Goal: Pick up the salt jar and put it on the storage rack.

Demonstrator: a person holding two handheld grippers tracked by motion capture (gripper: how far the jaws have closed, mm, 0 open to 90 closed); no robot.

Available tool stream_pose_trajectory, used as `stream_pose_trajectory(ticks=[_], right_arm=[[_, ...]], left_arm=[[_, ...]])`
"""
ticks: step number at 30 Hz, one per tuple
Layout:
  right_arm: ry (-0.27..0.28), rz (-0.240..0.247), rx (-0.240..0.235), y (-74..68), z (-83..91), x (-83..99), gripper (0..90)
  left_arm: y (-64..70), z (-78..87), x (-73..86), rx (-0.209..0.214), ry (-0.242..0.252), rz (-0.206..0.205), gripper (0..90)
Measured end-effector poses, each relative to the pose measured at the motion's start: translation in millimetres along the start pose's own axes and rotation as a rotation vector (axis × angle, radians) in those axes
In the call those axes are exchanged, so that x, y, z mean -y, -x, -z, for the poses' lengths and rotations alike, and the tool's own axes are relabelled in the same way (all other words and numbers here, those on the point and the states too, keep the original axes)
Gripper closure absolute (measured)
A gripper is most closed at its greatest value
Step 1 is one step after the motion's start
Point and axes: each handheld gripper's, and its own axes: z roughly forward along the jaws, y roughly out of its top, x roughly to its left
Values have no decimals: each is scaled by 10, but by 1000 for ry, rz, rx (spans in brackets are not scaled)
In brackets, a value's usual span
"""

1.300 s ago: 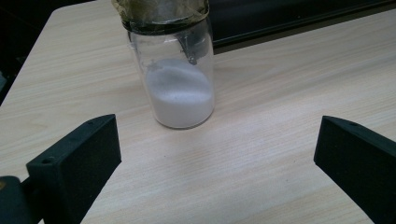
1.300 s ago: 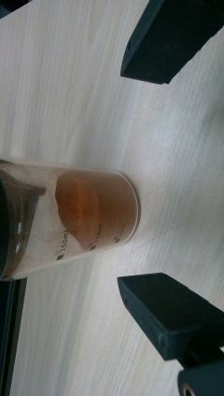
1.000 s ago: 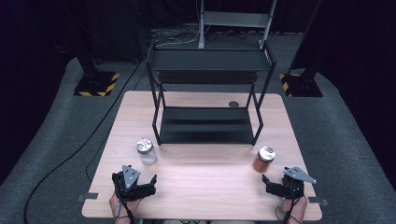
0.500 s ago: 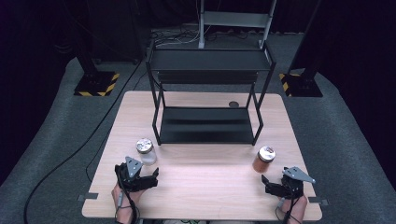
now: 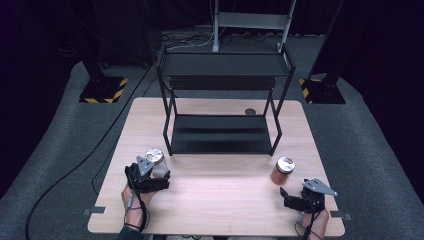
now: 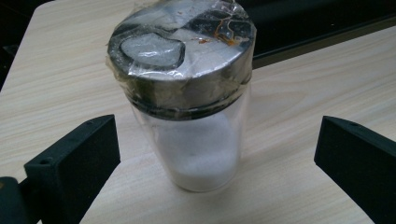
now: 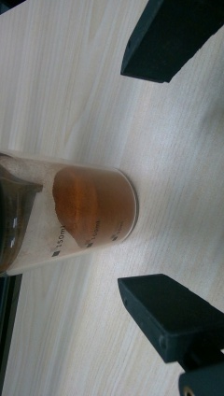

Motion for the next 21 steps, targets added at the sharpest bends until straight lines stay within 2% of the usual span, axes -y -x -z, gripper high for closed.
stream_pose_trajectory(ticks=[5, 14, 16, 21], right_arm=[[1, 0, 1, 1, 2, 2, 0], [1, 1, -1, 2, 4, 2, 0], [1, 0, -1, 0, 3, 3, 0], [1, 2, 0, -1, 5, 3, 0]], left_arm=[[-33, -71, -34, 5, -17, -1, 0], [-66, -160, -46, 5, -20, 6, 0], [-88, -183, -46, 14, -24, 15, 0], [-109, -231, -16, -2, -24, 42, 28]])
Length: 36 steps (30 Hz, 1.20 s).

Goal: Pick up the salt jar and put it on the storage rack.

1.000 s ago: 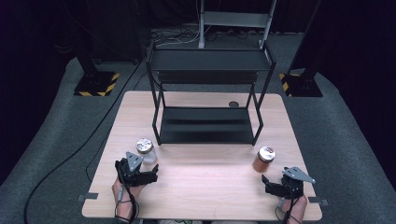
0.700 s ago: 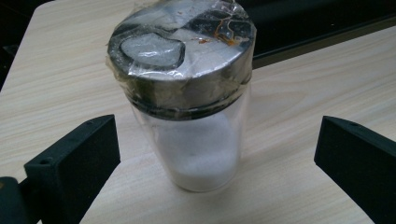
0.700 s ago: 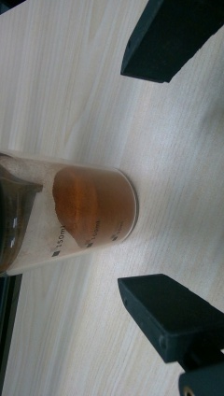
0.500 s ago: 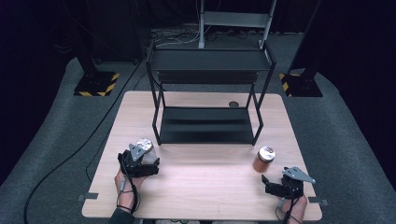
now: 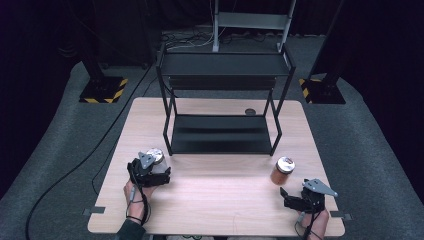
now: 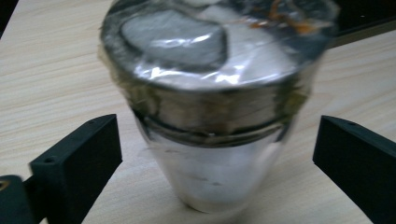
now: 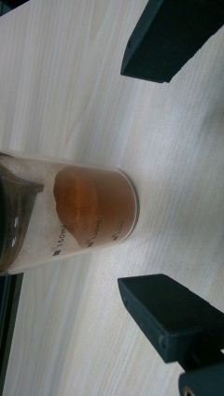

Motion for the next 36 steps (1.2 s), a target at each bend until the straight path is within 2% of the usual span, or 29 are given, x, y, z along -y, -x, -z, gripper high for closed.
stream_pose_trajectory(ticks=[5, 11, 21, 33, 36], right_arm=[[0, -1, 0, 1, 0, 0, 0], [1, 1, 1, -2, 0, 1, 0], [0, 3, 0, -4, -2, -1, 0], [0, 5, 0, -5, -1, 0, 1], [0, 5, 0, -4, -2, 0, 0]], left_arm=[[-91, -30, 56, 30, 19, 45, 105], [-81, -68, 80, 34, 21, 44, 158], [-51, -76, 96, 27, 38, 50, 296], [-57, -73, 79, 29, 31, 50, 303], [-57, -71, 63, 31, 27, 33, 304]])
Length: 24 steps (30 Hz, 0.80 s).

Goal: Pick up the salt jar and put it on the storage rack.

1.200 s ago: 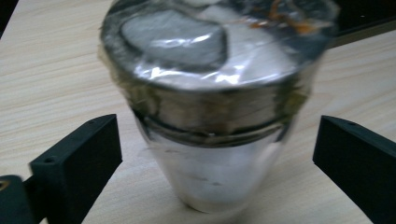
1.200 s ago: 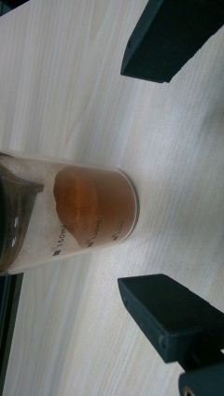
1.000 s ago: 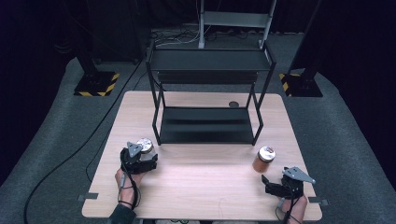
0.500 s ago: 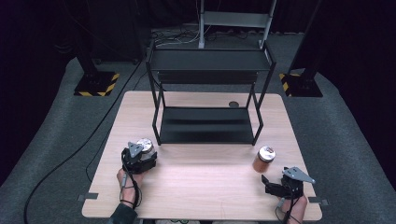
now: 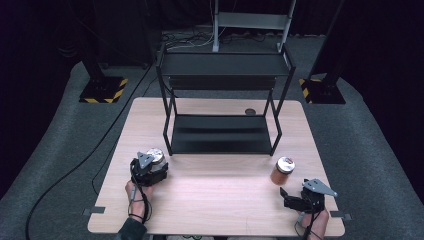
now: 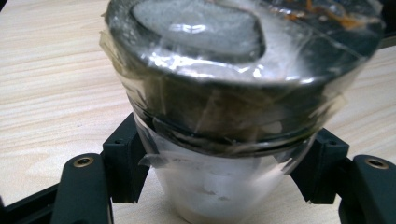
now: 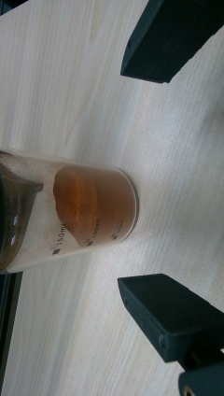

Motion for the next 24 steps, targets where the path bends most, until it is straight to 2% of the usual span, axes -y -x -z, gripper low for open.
stream_pose_trajectory(ticks=[8, 24], right_arm=[[1, -2, 0, 1, 1, 2, 1], [0, 0, -2, 4, 0, 0, 1]], left_arm=[[8, 1, -82, 12, -26, -39, 305], [-52, 70, -291, 81, -65, -66, 305]])
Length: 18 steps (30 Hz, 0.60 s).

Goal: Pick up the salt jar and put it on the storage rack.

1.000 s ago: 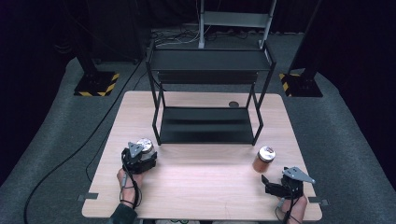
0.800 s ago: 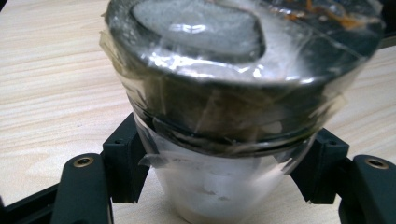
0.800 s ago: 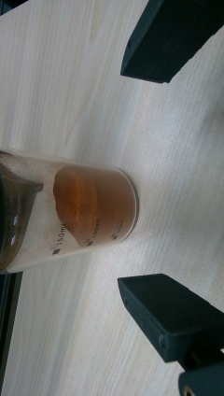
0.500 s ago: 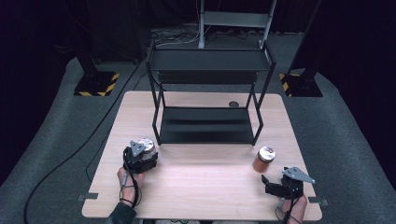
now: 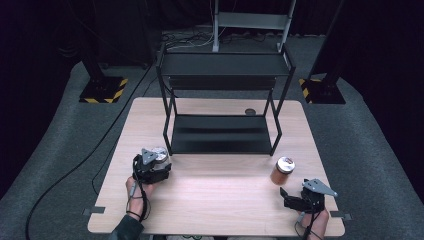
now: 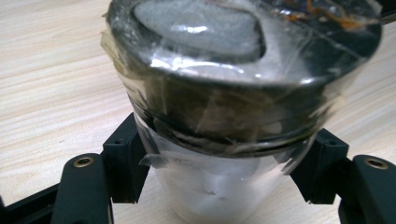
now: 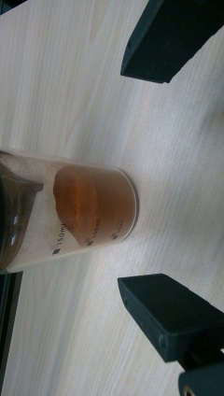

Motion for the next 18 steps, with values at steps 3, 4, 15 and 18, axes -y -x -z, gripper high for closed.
stream_pose_trajectory(ticks=[3, 4, 15, 18], right_arm=[[-1, -1, -1, 2, 0, -1, 1], [-1, -1, -1, 1, -1, -1, 1], [-4, 0, -1, 2, -4, -7, 1], [-4, 0, -1, 3, -3, -7, 1]], left_arm=[[-5, 12, -42, 12, -7, -9, 305], [-4, 26, -77, 17, -11, -22, 305], [-17, 185, -258, 53, -7, -57, 305], [-6, 214, -310, 65, -7, -65, 305]])
